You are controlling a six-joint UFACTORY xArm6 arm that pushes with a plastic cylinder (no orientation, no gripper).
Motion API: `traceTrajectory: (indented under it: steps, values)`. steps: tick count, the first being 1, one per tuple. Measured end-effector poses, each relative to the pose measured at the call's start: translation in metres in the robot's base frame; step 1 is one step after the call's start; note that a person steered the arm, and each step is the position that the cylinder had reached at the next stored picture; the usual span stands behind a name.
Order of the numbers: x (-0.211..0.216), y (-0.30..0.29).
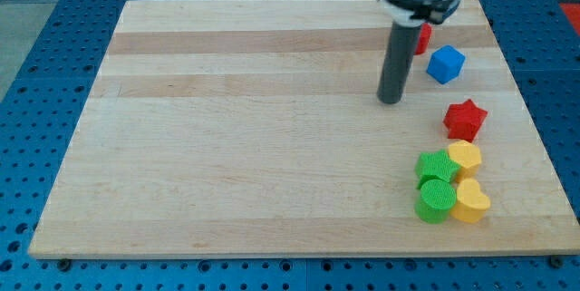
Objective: Push the red star to the bottom of the blue cube
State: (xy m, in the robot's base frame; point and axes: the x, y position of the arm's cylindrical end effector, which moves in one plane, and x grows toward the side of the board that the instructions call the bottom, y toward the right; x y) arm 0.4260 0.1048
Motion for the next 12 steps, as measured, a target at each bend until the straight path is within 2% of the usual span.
traceTrajectory:
  steps: [1, 4, 5, 7, 8, 10, 11, 12]
  values:
    - [0.043, -0.029]
    - [0.187, -0.011]
    - [0.193, -0.006]
    - [0.193, 0.099]
    - [0.173, 0.125]
    - [0.089, 0.125]
    - [0.097, 0.125]
    - [0.138, 0.12]
